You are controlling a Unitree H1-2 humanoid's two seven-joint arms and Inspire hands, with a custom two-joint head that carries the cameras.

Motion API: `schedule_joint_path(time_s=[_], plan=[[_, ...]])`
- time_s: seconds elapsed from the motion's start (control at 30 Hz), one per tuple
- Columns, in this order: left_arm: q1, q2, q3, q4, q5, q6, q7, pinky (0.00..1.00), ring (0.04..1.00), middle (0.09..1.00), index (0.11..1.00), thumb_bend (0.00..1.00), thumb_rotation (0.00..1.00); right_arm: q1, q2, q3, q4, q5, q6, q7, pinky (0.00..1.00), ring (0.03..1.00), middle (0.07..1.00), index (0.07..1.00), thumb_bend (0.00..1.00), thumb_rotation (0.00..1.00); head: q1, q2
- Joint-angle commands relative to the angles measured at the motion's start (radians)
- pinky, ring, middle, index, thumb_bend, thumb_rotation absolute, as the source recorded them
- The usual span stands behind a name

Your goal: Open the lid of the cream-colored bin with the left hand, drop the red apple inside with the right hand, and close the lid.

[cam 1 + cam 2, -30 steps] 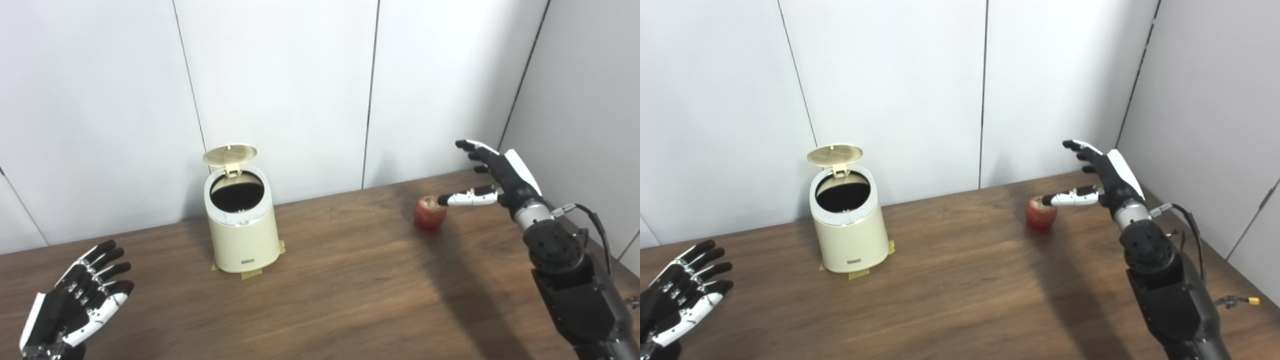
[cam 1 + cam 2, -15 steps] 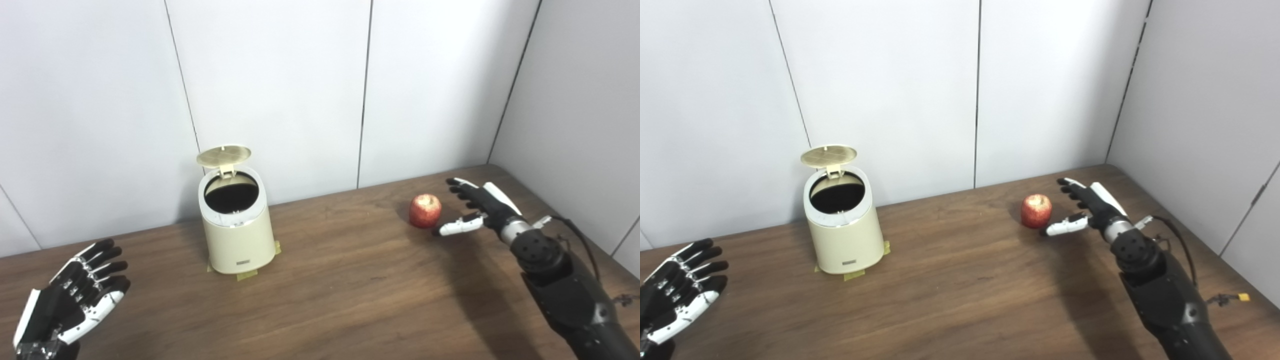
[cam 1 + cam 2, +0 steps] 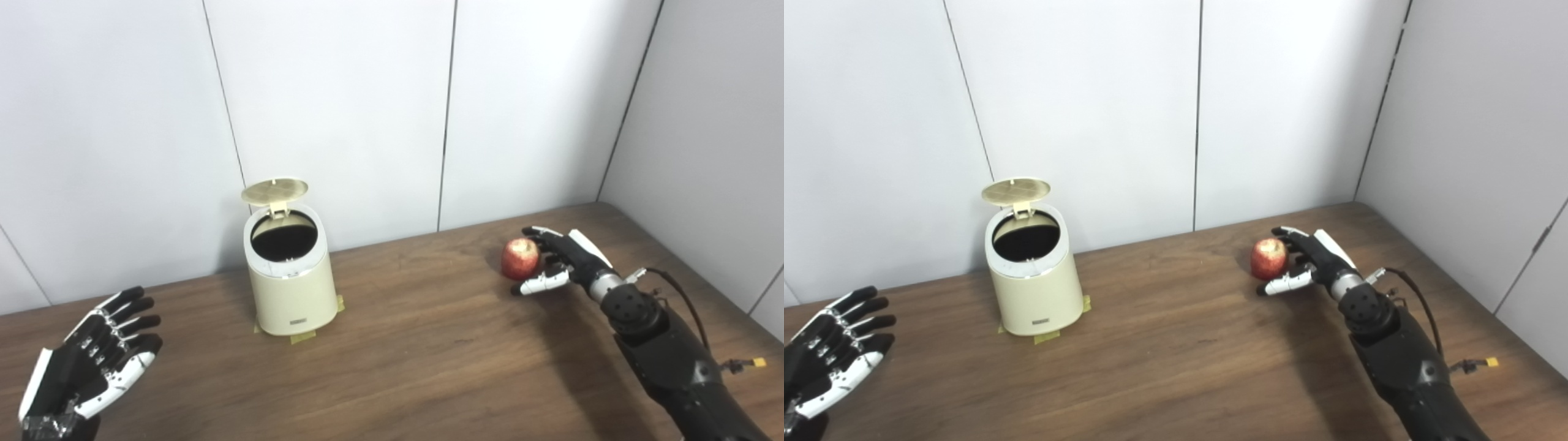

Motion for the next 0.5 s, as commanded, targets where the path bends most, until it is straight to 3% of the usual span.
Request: schedule_joint_path(time_s=[0.0, 0.1, 0.23, 0.3, 0.33, 0.37, 0.4, 0.47], plan=[[-0.032, 0.006, -0.001, -0.038, -0.002, -0.008, 0.010, 0.68, 0.748, 0.811, 0.836, 0.44, 0.00, -0.050, -0.010, 0.005, 0.026, -0.009, -0.037, -0.026, 0.86, 0.889, 0.876, 0.874, 0.86, 0.15, 0.000, 0.002], [-0.031, 0.002, -0.002, -0.047, 0.000, 0.005, 0.013, 0.63, 0.749, 0.811, 0.837, 0.49, 0.00, -0.062, -0.005, 0.015, 0.054, -0.015, -0.042, -0.037, 0.85, 0.891, 0.865, 0.864, 0.86, 0.17, 0.003, 0.006], [-0.025, -0.003, -0.002, -0.067, 0.010, 0.031, 0.026, 0.64, 0.753, 0.811, 0.831, 0.51, 0.00, -0.068, -0.002, 0.024, 0.058, -0.021, -0.044, -0.050, 0.83, 0.874, 0.836, 0.844, 0.86, 0.16, 0.009, 0.009], [-0.019, -0.005, -0.003, -0.083, 0.015, 0.047, 0.034, 0.64, 0.753, 0.812, 0.831, 0.51, 0.00, -0.073, -0.001, 0.030, 0.076, -0.030, -0.080, -0.075, 0.82, 0.856, 0.812, 0.831, 0.86, 0.14, 0.013, 0.011], [-0.017, -0.006, -0.003, -0.089, 0.014, 0.053, 0.036, 0.64, 0.756, 0.815, 0.833, 0.51, 0.00, -0.076, -0.001, 0.032, 0.091, -0.031, -0.105, -0.086, 0.79, 0.774, 0.722, 0.778, 0.81, 0.09, 0.015, 0.012], [-0.014, -0.007, -0.004, -0.095, 0.016, 0.056, 0.038, 0.64, 0.758, 0.816, 0.833, 0.51, 0.00, -0.083, -0.001, 0.035, 0.119, -0.037, -0.137, -0.106, 0.78, 0.745, 0.690, 0.758, 0.80, 0.06, 0.015, 0.012], [-0.012, -0.006, -0.005, -0.097, 0.021, 0.057, 0.040, 0.65, 0.760, 0.816, 0.831, 0.50, 0.00, -0.090, -0.002, 0.041, 0.143, -0.047, -0.163, -0.126, 0.69, 0.663, 0.577, 0.647, 0.67, 0.03, 0.015, 0.012], [-0.010, -0.006, -0.005, -0.099, 0.022, 0.059, 0.042, 0.65, 0.764, 0.817, 0.833, 0.48, 0.00, -0.097, -0.002, 0.055, 0.169, -0.073, -0.202, -0.168, 0.58, 0.553, 0.501, 0.524, 0.56, 0.01, 0.017, 0.015]])
